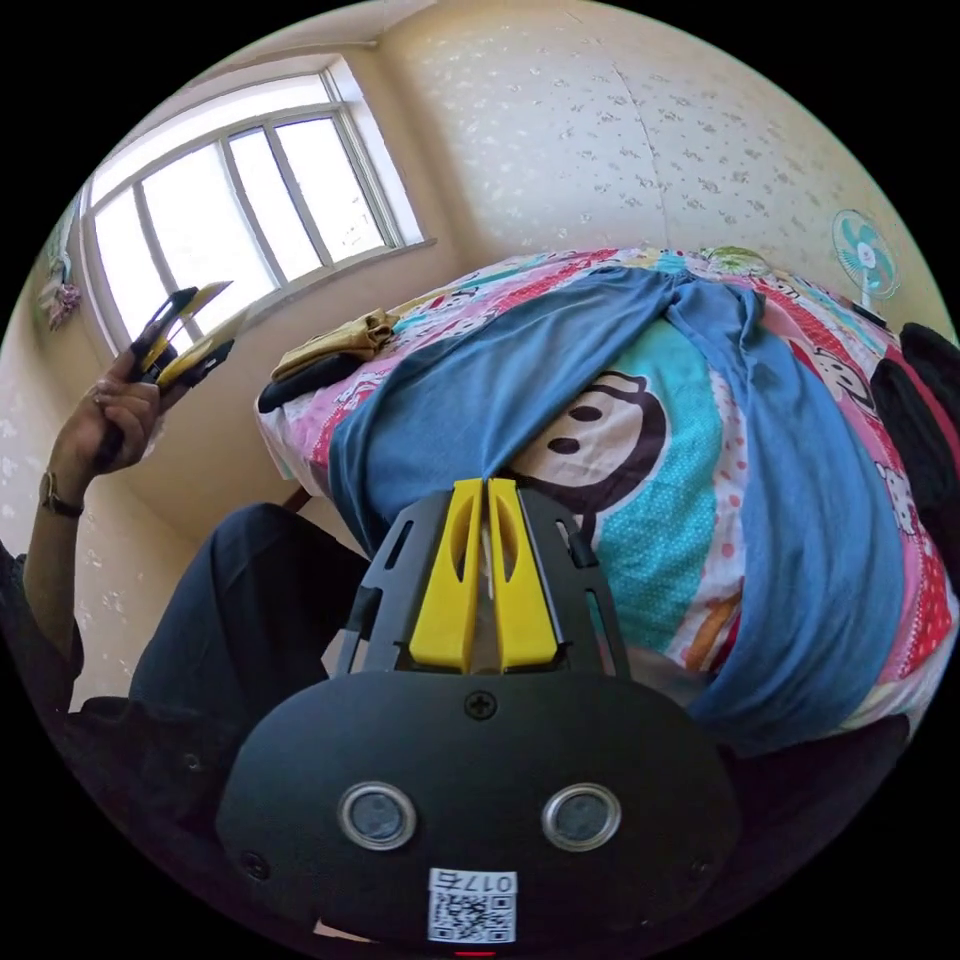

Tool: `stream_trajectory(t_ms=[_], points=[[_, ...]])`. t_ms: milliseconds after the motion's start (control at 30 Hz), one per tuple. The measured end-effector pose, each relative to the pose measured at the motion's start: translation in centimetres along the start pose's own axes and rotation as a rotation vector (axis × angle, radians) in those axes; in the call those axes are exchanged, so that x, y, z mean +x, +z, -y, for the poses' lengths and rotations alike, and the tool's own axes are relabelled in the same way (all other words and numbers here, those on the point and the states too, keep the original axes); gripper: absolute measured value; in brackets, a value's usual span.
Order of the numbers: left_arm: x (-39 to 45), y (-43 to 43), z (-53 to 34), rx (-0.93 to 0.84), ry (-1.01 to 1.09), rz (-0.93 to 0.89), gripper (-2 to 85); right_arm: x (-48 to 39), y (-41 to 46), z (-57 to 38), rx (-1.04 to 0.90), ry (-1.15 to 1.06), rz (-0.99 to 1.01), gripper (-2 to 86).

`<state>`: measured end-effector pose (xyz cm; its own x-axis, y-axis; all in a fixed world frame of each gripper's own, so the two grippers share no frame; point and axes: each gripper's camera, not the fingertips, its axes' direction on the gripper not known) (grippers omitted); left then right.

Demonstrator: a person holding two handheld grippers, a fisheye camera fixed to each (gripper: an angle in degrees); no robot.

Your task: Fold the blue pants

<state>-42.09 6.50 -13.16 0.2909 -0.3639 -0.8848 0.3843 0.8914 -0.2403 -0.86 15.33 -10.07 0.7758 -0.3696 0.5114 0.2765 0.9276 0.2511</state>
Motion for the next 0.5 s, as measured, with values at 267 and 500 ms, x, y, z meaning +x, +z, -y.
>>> stream_trajectory(t_ms=[267, 500], points=[[1.4, 2.8, -1.9, -0.013, -0.003, 0.033, 7.7, -1.8, -0.4, -2.2, 0.011, -0.061, -0.007, 1.0], [3.3, 6.3, -3.9, -0.013, -0.004, 0.102, 7.7, -1.6, -1.1, -3.1, 0.028, -0.037, 0.054, 1.0]])
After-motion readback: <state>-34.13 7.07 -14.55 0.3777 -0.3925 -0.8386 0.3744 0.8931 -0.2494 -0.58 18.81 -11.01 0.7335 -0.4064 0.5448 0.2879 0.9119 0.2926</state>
